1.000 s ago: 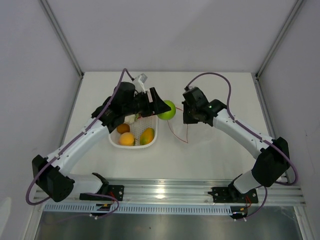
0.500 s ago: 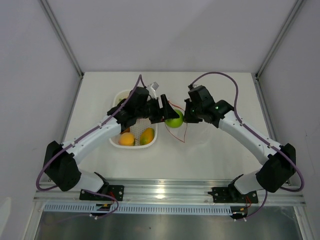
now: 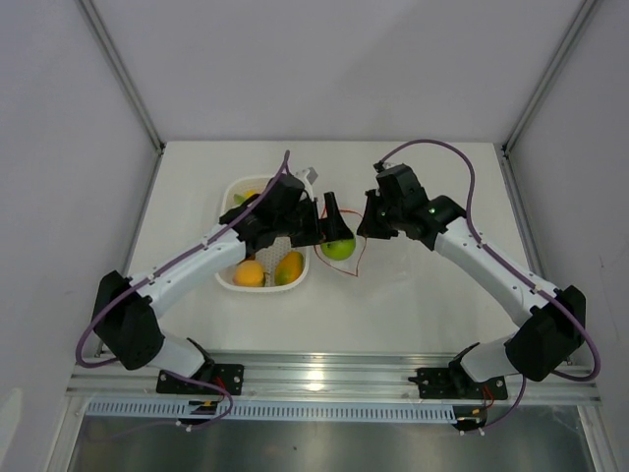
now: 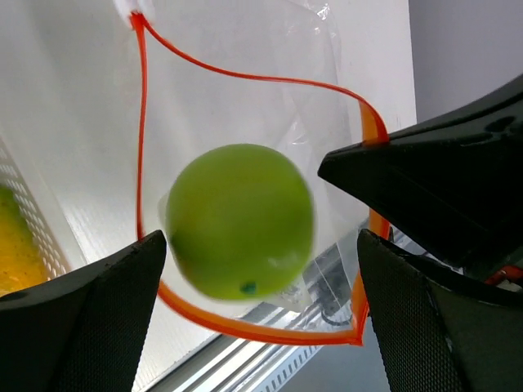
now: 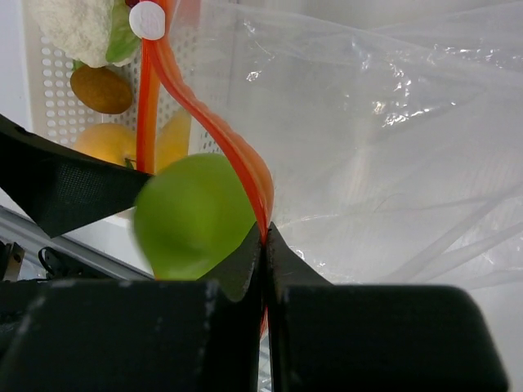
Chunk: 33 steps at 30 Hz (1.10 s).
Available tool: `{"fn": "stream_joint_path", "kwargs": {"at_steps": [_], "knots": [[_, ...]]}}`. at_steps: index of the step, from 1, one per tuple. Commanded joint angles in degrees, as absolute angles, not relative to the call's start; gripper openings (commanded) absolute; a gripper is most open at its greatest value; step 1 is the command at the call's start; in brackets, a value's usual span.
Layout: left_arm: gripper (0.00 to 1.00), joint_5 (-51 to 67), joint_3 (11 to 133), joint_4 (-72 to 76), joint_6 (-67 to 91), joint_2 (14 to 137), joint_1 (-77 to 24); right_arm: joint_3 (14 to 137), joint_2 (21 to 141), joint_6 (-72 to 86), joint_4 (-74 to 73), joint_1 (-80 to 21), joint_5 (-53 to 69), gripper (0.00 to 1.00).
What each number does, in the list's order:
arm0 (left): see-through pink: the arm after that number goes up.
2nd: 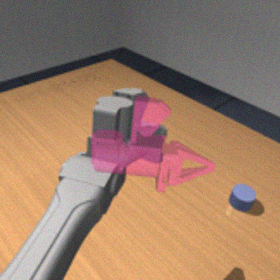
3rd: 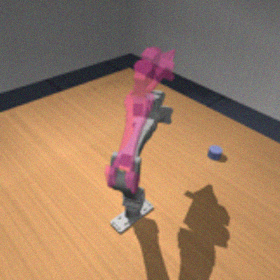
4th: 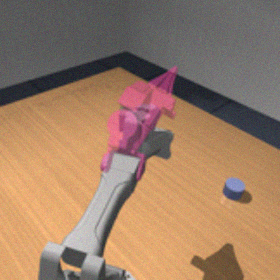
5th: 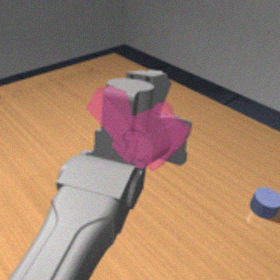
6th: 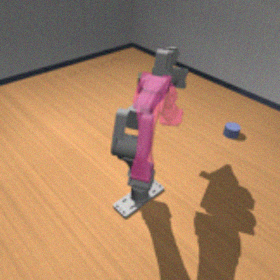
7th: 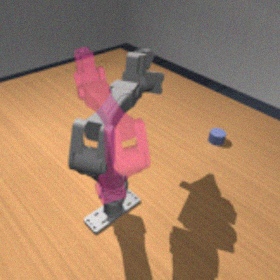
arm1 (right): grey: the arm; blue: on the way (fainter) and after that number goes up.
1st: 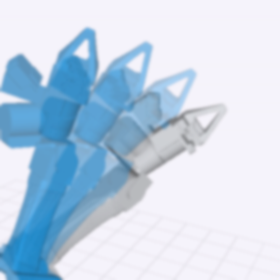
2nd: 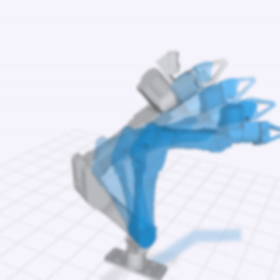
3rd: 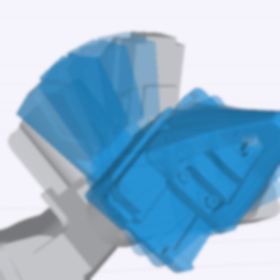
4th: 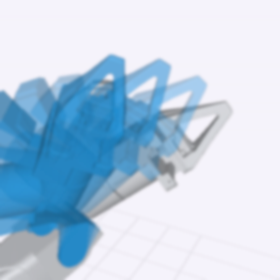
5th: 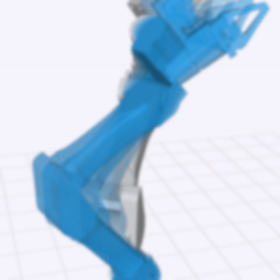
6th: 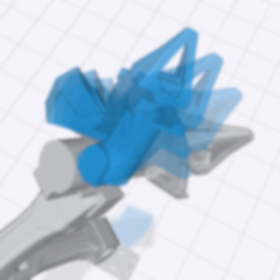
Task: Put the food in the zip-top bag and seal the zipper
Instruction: Place the fake fruit in the zipper food storage bag, then pick up the fake fruit from the bin.
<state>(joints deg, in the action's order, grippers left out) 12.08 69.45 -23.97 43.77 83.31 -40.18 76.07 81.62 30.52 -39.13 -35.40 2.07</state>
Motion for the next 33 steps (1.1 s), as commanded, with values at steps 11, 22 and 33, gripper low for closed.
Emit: {"fn": "stream_joint_path", "kwargs": {"at_steps": [11, 22, 33], "knots": [[1.00, 7.2, 70.6, -24.4, 34.5, 70.4, -40.9, 76.0, 79.2, 30.5, -37.7, -34.1, 3.7, 0.00], [0.99, -7.7, 63.8, -35.4, 31.8, 66.0, -40.6, 76.6, 78.0, 27.1, -41.6, -33.6, -3.6, 0.00], [0.90, -15.6, 64.2, -43.1, 35.9, 77.5, -38.4, 74.1, 76.4, 23.2, -42.5, -33.7, -4.3, 0.00]]}}
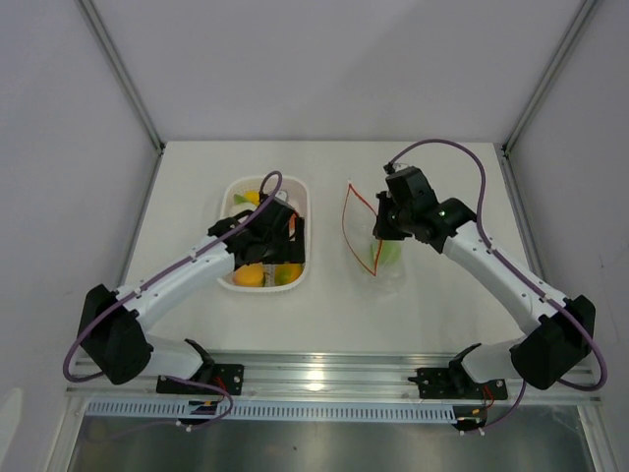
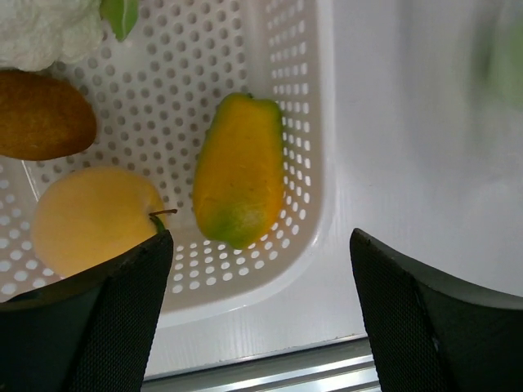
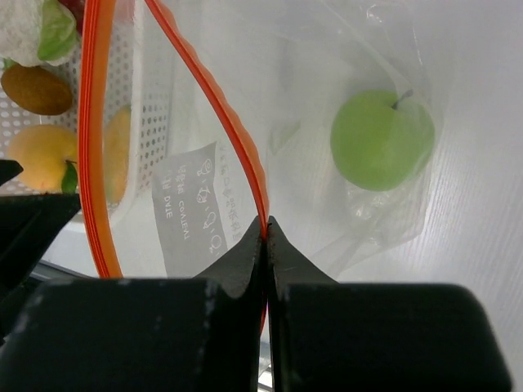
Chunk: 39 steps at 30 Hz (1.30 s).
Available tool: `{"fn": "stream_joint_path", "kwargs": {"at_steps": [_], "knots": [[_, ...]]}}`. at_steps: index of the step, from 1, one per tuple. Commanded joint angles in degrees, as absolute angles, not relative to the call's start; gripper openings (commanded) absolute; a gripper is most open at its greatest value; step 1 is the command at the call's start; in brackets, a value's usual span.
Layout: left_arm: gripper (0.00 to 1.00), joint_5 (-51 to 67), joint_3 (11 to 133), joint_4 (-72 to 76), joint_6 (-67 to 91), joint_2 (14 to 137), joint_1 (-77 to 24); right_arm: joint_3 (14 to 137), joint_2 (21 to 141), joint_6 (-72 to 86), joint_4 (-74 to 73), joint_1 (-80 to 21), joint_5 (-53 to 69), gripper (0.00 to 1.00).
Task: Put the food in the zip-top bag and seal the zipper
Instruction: Pick up the fake fruit from the bin.
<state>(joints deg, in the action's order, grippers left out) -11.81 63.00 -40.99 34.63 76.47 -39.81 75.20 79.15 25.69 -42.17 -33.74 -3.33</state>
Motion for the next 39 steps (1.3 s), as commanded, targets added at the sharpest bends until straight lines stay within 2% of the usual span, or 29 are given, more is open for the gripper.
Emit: {"fn": "stream_joint_path", "kwargs": {"at_steps": [1, 4, 7, 20, 34, 39], "knots": [[0.89, -14.6, 64.2, -42.5, 35.9, 78.0, -38.0, 73.8, 76.0, 23.0, -42.3, -33.7, -4.3, 0.00], [0.79, -13.6, 62.8, -40.8, 35.9, 78.3, -36.7, 73.2, 75.7, 22.1, -42.7, -33.7, -4.0, 0.00], [0.75, -12.4, 61.4, -38.9, 35.5, 78.4, -35.8, 72.5, 75.6, 21.5, -42.5, -33.6, -3.4, 0.00], [0.79, -8.6, 62.1, -35.8, 33.3, 86.8, -34.0, 72.5, 74.5, 21.2, -42.5, -33.5, -5.3, 0.00], [0.76, -1.8, 55.0, -28.9, 35.1, 89.6, -33.7, 71.5, 73.8, 21.4, -41.5, -33.4, -4.7, 0.00], [0.67, -2.1, 54.1, -28.7, 35.0, 89.7, -33.7, 71.1, 74.0, 21.7, -40.9, -33.4, -4.2, 0.00]]}}
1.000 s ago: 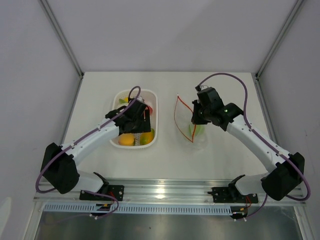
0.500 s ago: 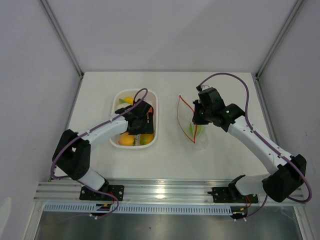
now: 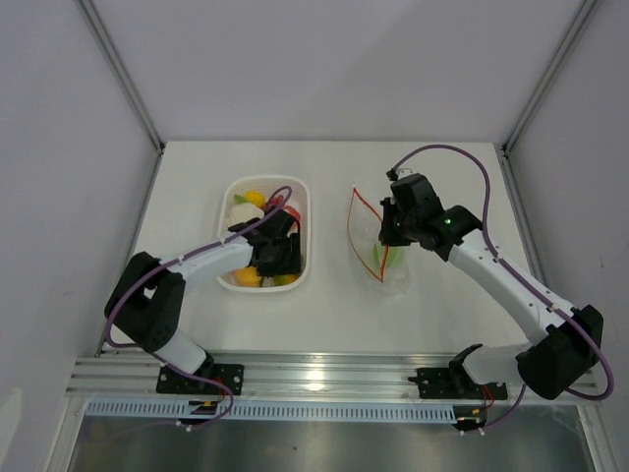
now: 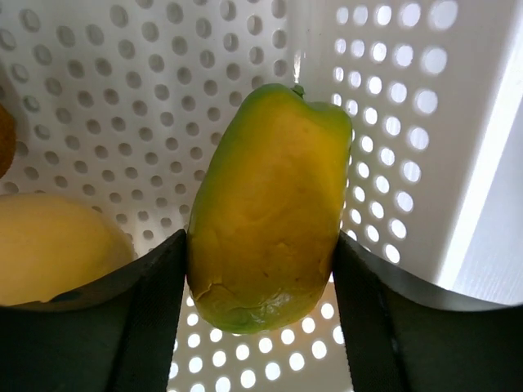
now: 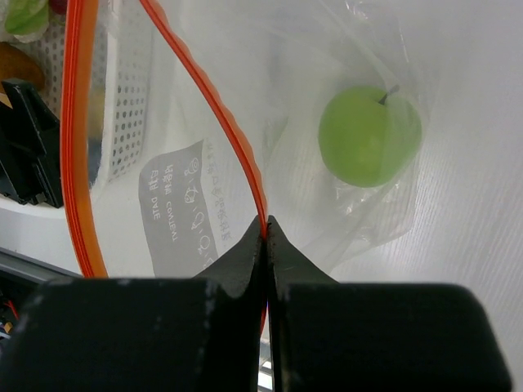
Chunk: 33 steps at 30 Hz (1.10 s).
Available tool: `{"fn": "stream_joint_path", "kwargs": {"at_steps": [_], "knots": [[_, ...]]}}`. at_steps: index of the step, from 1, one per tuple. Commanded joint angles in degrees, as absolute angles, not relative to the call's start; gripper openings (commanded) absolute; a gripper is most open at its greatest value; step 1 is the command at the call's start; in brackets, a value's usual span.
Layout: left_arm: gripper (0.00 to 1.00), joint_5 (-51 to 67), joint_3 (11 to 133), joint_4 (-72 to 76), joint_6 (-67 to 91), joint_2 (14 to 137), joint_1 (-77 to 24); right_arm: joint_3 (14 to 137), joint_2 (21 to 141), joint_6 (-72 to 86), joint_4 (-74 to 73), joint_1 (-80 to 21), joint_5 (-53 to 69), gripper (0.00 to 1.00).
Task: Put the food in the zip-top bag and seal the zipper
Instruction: Pick up the fake fruit from the bin, then place the fake fruit in the zipper food storage bag.
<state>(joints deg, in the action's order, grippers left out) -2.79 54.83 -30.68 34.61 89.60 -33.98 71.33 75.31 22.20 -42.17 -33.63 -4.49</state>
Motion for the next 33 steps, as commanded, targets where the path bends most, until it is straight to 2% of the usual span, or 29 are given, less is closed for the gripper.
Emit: {"fn": "stream_joint_path", "kwargs": {"at_steps": [1, 2, 3, 11, 18, 24, 29, 33], "knots": [[0.64, -2.2, 54.2, -28.7, 34.8, 89.6, -33.7, 71.2, 74.1, 21.6, -40.9, -33.4, -4.2, 0.00], [0.58, -2.5, 54.4, -28.8, 34.7, 89.5, -33.7, 71.3, 74.3, 21.7, -40.8, -33.5, -4.2, 0.00], [0.47, -3.3, 54.5, -29.0, 34.6, 89.1, -33.7, 71.4, 74.3, 21.8, -40.8, -33.4, -4.1, 0.00], [0.01, -8.9, 60.3, -35.5, 32.3, 83.2, -33.7, 71.5, 75.8, 21.9, -40.7, -33.5, -4.1, 0.00], [0.01, -5.8, 63.8, -37.9, 30.6, 71.7, -33.9, 71.6, 77.2, 22.4, -40.3, -33.5, -4.1, 0.00], [0.00, 6.6, 63.7, -32.5, 30.2, 61.1, -34.3, 72.0, 78.6, 23.2, -39.6, -34.8, -3.6, 0.00], [0.01, 17.8, 63.7, -26.4, 32.6, 58.5, -35.8, 72.2, 79.6, 23.8, -39.4, -36.2, -4.2, 0.00], [0.01, 25.3, 63.5, -21.7, 36.2, 62.1, -38.3, 72.2, 80.3, 24.1, -38.9, -37.3, -4.5, 0.00]]}}
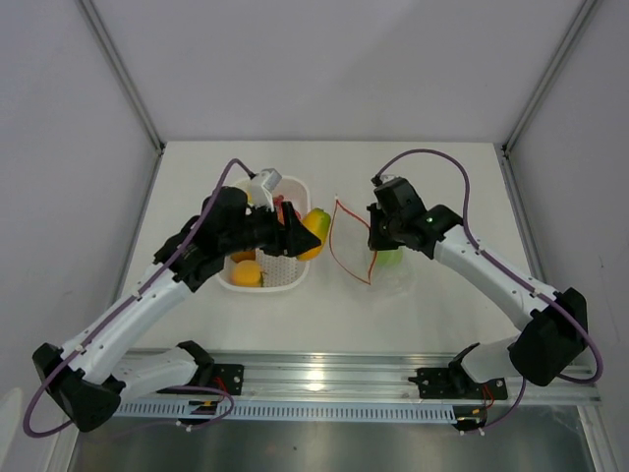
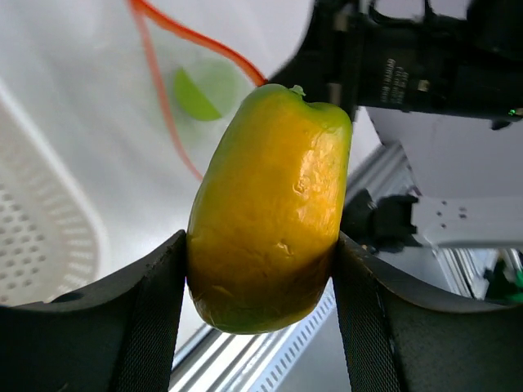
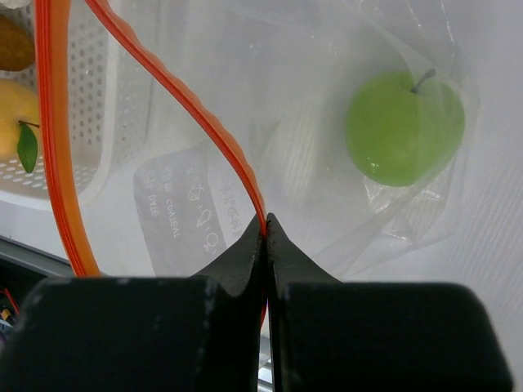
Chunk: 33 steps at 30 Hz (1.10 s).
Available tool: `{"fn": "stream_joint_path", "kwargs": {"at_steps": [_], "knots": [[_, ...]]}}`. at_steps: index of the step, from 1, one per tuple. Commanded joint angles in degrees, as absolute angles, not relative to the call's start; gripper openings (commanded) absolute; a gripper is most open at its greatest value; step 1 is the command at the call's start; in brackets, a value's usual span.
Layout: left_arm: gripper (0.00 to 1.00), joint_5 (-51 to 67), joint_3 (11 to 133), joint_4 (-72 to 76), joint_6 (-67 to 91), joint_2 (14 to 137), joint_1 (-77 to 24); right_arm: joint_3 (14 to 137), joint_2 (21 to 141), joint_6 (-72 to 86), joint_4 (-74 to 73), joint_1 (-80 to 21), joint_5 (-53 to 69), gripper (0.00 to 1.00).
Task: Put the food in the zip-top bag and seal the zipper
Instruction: Place the fake fruit in the zipper food storage bag.
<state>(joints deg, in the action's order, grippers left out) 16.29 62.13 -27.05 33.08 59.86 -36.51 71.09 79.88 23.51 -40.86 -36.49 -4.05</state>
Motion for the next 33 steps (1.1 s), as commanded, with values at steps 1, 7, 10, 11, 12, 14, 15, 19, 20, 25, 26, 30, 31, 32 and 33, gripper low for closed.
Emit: {"fn": "stream_joint_path", "kwargs": {"at_steps": [1, 7, 10, 11, 12, 14, 15, 19, 20, 25, 26, 30, 31, 32, 33], "knots": [[0.01, 25.8, 63.0, -20.7, 37.1, 63.7, -39.3, 72.3, 80.3, 24.2, -39.0, -37.8, -4.6, 0.00], [0.00, 27.9, 61.4, -18.2, 47.8, 68.8, -39.9, 72.9, 80.1, 24.1, -39.6, -39.5, -6.7, 0.00], [0.01, 30.0, 61.7, -16.5, 51.2, 71.4, -40.0, 73.0, 80.1, 24.3, -39.9, -39.9, -7.7, 0.00], [0.01, 30.3, 61.9, -17.3, 52.5, 72.2, -39.9, 73.0, 80.0, 24.3, -40.0, -40.1, -8.0, 0.00], [0.01, 30.5, 62.1, -18.0, 53.3, 73.6, -39.9, 73.0, 79.9, 24.3, -40.0, -40.3, -8.3, 0.00], [0.01, 30.4, 63.3, -20.7, 54.8, 76.0, -39.9, 72.9, 79.9, 24.2, -40.0, -40.6, -9.0, 0.00], [0.01, 30.4, 63.6, -21.5, 55.3, 76.8, -39.9, 72.8, 79.9, 24.2, -39.9, -40.7, -9.0, 0.00], [0.01, 30.7, 63.9, -21.9, 58.2, 78.8, -39.9, 72.4, 79.6, 24.4, -39.6, -41.7, -9.8, 0.00], [0.00, 30.3, 63.9, -21.9, 59.3, 78.9, -40.0, 72.3, 79.5, 24.5, -39.4, -41.8, -9.9, 0.00], [0.01, 26.6, 63.7, -22.5, 62.4, 79.6, -39.9, 72.3, 78.7, 24.8, -39.4, -42.4, -9.7, 0.00], [0.00, 26.6, 64.0, -22.8, 63.1, 79.9, -39.9, 72.3, 78.7, 24.9, -39.4, -42.4, -9.5, 0.00], [0.03, 27.2, 65.7, -24.0, 64.8, 82.0, -39.9, 72.2, 78.5, 25.0, -39.4, -42.9, -9.6, 0.00], [0.06, 27.4, 65.9, -23.6, 65.3, 82.3, -39.9, 72.2, 78.4, 25.0, -39.4, -43.1, -9.7, 0.00], [0.08, 27.3, 65.8, -23.3, 65.7, 82.6, -39.9, 72.2, 78.3, 25.1, -39.3, -43.2, -9.7, 0.00], [0.09, 27.2, 65.5, -22.9, 66.2, 82.6, -39.8, 72.2, 78.3, 25.1, -39.3, -43.2, -9.7, 0.00]]}}
